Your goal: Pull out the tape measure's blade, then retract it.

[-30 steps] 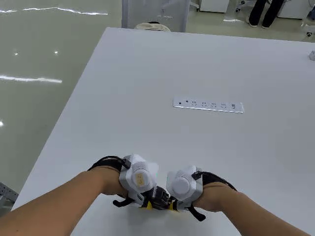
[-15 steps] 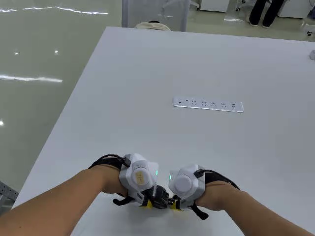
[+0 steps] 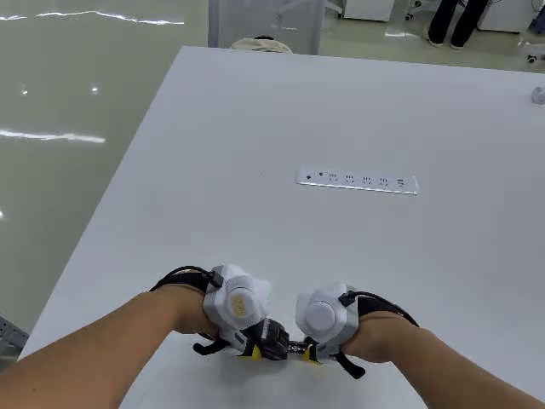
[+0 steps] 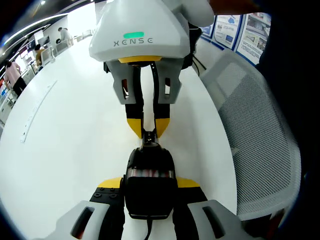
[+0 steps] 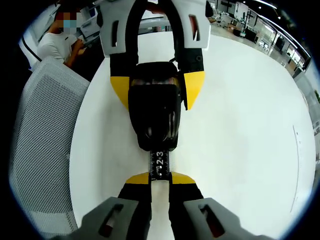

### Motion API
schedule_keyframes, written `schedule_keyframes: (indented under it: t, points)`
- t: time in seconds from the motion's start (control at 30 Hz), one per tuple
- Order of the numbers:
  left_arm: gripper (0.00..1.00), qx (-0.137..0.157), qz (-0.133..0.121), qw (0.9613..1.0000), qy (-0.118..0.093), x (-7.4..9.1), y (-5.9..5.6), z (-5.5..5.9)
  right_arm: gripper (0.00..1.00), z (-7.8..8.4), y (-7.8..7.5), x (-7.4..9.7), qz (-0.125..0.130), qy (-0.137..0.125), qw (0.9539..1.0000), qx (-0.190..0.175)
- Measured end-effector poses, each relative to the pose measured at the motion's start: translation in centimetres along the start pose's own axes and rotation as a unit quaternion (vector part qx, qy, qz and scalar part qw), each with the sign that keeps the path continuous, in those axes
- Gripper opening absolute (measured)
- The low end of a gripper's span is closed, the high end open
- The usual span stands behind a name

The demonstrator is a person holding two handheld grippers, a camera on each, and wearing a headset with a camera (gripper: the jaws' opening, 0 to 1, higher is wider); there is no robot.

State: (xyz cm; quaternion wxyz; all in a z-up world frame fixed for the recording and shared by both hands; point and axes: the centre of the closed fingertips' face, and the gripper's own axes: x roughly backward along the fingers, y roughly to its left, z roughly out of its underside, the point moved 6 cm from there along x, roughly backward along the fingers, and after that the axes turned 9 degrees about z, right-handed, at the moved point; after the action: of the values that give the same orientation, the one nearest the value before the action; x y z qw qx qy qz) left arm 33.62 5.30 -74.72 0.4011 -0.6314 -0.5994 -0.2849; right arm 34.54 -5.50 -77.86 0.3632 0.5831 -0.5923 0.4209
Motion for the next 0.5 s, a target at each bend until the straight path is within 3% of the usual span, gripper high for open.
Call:
schedule_keyframes:
  t: [0.5]
  points:
    - [0.33, 0.002, -0.002, 1.0000, 0.001, -0.12, -0.03, -0.14, 0.10, 0.87, -0.14, 0.50, 0.000, 0.006, 0.9999, -0.011]
